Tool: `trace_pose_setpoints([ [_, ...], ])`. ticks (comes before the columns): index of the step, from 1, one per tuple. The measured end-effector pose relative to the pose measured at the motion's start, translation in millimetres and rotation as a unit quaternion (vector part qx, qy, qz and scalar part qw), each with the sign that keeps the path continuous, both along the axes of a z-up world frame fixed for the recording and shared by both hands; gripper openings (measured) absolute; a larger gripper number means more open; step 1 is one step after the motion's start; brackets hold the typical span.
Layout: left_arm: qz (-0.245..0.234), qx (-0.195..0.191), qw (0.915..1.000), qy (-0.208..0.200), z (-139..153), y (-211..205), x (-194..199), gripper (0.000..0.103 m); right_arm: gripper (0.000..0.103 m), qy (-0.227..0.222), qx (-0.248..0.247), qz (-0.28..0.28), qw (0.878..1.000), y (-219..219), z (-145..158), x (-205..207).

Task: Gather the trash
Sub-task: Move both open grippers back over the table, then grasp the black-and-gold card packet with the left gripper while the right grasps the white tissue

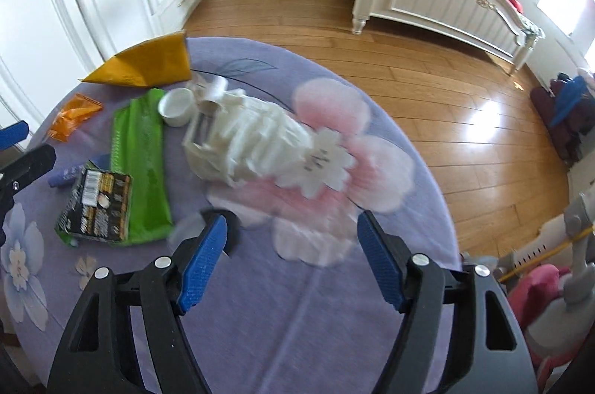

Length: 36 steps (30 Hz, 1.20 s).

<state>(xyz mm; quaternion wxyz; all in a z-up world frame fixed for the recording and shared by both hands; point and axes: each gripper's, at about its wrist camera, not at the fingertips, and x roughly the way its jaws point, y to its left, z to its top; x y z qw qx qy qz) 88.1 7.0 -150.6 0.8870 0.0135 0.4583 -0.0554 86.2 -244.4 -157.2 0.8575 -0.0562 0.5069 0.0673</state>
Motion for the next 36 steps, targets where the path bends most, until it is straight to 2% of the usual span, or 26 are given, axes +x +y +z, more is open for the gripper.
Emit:
trace_pose_setpoints([
  [3, 0.011, 0.008, 0.9998, 0.011, -7, 18, 3, 0.095, 0.067, 0.008, 0.004, 0.016, 1.000, 15, -3, 18],
  [7, -0.002, 0.012, 0.9997, 0.023, -19, 20, 2, 0.095, 0.066, 0.020, 0.010, 0.029, 0.999, 29, -10, 40],
  [11, -0.033, 0.023, 0.9987, 0.032, -30, 2, 0, 0.095, 0.054, 0.036, 0.018, 0.034, 0.999, 31, -18, 51],
  [15, -0.073, 0.029, 0.9957, 0.050, -42, -20, -4, 0.078, 0.045, 0.045, 0.026, 0.033, 0.998, 27, -22, 56],
  [17, -0.082, 0.025, 0.9948, 0.055, -46, -26, -8, 0.076, 0.042, 0.046, 0.028, 0.034, 0.998, 26, -24, 57],
  [19, -0.088, 0.022, 0.9941, 0.059, -49, -30, -11, 0.071, 0.037, 0.045, 0.027, 0.037, 0.998, 24, -25, 58],
  [24, -0.095, 0.000, 0.9932, 0.068, -52, -32, -11, 0.052, 0.016, 0.045, 0.037, 0.033, 0.998, 16, -25, 60],
  [28, -0.091, -0.021, 0.9925, 0.078, -52, -28, -11, 0.045, 0.012, 0.046, 0.044, 0.035, 0.997, 13, -24, 56],
  [32, -0.110, -0.031, 0.9885, 0.099, -52, -24, -16, 0.045, 0.012, 0.046, 0.048, 0.037, 0.997, 13, -24, 49],
  [33, -0.115, -0.028, 0.9877, 0.102, -52, -25, -18, 0.048, 0.012, 0.047, 0.048, 0.038, 0.997, 13, -24, 49],
  [34, -0.119, -0.027, 0.9867, 0.107, -53, -26, -22, 0.053, 0.012, 0.047, 0.048, 0.039, 0.997, 12, -24, 50],
  [35, -0.120, -0.026, 0.9867, 0.107, -52, -25, -26, 0.066, 0.012, 0.048, 0.048, 0.038, 0.997, 11, -23, 50],
  [36, -0.118, -0.021, 0.9875, 0.102, -52, -24, -29, 0.072, 0.012, 0.049, 0.047, 0.038, 0.997, 11, -23, 50],
])
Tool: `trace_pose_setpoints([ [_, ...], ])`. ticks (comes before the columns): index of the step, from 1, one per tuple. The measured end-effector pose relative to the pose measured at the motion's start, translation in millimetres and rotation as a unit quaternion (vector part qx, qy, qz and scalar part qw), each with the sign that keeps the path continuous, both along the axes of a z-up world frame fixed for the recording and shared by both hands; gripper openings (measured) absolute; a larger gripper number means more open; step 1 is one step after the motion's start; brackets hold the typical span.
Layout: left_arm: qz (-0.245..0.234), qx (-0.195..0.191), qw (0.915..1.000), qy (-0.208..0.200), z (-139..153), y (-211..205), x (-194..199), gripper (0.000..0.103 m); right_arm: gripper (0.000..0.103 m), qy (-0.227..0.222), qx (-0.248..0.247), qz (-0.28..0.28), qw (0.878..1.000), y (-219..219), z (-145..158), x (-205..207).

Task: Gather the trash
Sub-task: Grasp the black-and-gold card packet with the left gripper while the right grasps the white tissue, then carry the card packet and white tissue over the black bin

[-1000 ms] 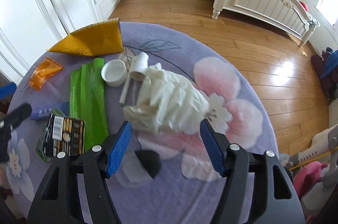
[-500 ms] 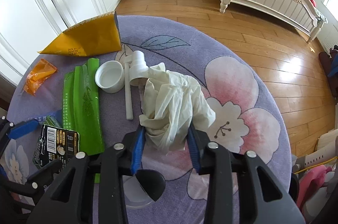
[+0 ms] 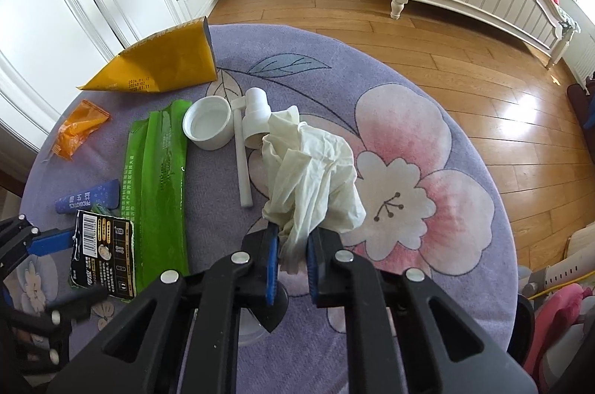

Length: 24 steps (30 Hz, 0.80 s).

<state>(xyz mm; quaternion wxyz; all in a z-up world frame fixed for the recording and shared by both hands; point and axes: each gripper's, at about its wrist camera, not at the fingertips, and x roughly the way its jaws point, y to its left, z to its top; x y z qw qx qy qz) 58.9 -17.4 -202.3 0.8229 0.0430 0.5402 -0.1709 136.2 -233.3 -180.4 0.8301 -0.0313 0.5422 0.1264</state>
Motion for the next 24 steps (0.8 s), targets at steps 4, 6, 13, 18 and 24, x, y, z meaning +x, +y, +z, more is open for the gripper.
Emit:
trace_pose_setpoints([
  [4, 0.001, 0.001, 1.0000, -0.003, 1, 2, -7, 0.069, 0.012, -0.002, -0.003, 0.000, 1.000, 2, -1, 1],
  [6, 0.000, -0.002, 1.0000, -0.003, 1, 0, -4, 0.045, 0.012, -0.002, 0.000, -0.003, 1.000, 1, -2, 0],
  [13, -0.019, -0.003, 0.9991, -0.037, 13, -16, 11, 0.018, 0.010, -0.001, -0.002, 0.001, 1.000, -4, -2, -10],
  [18, -0.039, 0.000, 0.9982, -0.047, 19, -29, 8, 0.010, 0.008, 0.003, 0.002, 0.003, 1.000, -7, -2, -11],
  [24, -0.056, -0.005, 0.9965, -0.061, 34, -44, 7, 0.007, 0.007, 0.003, 0.005, 0.001, 1.000, -13, 0, -17],
])
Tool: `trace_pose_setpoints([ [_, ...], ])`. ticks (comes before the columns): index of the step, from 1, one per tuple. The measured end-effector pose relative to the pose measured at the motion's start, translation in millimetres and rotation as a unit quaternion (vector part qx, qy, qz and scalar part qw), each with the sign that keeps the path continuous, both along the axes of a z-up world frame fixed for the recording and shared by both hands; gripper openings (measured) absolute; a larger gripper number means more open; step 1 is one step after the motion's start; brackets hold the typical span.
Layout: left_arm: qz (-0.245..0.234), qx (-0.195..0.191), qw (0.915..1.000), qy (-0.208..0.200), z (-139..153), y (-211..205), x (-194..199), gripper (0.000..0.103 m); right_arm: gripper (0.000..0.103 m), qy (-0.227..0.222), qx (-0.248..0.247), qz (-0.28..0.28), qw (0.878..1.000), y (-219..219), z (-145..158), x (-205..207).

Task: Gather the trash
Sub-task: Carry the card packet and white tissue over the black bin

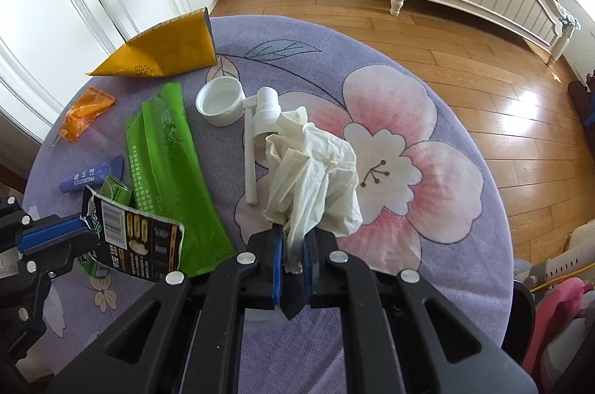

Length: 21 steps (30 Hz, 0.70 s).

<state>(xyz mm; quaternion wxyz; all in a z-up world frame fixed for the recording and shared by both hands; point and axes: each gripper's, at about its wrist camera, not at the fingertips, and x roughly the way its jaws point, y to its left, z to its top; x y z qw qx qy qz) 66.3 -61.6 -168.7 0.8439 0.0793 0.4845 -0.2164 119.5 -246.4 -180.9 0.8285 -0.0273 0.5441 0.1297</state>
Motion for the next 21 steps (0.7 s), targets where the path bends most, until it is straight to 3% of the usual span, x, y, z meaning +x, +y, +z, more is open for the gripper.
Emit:
trace_pose_setpoints([
  [10, -0.015, -0.009, 0.9997, -0.015, 17, -19, -8, 0.002, 0.006, -0.013, 0.017, -0.008, 1.000, -17, 22, -18],
  [15, -0.010, 0.016, 0.9998, -0.001, 6, -27, -4, 0.003, 0.006, -0.020, 0.017, -0.014, 1.000, -24, 30, -31],
  [21, -0.007, 0.058, 0.9982, 0.018, -21, -38, 6, 0.017, 0.006, -0.020, 0.016, -0.023, 0.999, -29, 26, -37],
])
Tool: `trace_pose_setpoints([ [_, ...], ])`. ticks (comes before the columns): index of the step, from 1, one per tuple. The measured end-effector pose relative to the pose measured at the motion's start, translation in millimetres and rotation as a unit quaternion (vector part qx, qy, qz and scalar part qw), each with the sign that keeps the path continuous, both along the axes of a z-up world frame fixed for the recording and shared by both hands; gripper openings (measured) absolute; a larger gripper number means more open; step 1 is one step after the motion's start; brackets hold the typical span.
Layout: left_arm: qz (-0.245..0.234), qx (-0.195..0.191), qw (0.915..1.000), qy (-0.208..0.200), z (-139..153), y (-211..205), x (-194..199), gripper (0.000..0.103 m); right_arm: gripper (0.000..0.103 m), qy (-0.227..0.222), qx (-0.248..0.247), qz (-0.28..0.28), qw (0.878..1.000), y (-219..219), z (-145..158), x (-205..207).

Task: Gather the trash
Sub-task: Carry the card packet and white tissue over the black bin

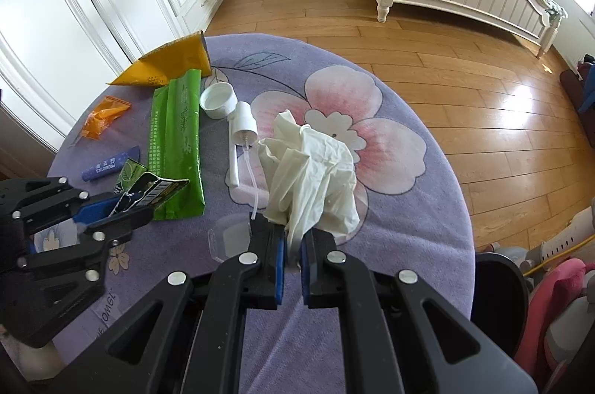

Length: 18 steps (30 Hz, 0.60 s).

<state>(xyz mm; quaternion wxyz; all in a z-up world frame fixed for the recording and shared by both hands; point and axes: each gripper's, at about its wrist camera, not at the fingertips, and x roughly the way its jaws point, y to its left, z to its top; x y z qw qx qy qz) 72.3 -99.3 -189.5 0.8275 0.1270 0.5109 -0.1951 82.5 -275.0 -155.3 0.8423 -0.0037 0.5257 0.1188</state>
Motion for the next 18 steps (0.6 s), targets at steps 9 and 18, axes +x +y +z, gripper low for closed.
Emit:
trace_pose_setpoints([
  [9, 0.000, -0.024, 0.9997, -0.009, 1, 0, 7, 0.002, 0.006, 0.008, 0.002, -0.004, 1.000, -12, -6, -4],
  [18, -0.017, -0.032, 0.9987, -0.036, 24, -18, -1, 0.002, 0.006, -0.003, 0.013, -0.005, 1.000, -18, 5, -18],
])
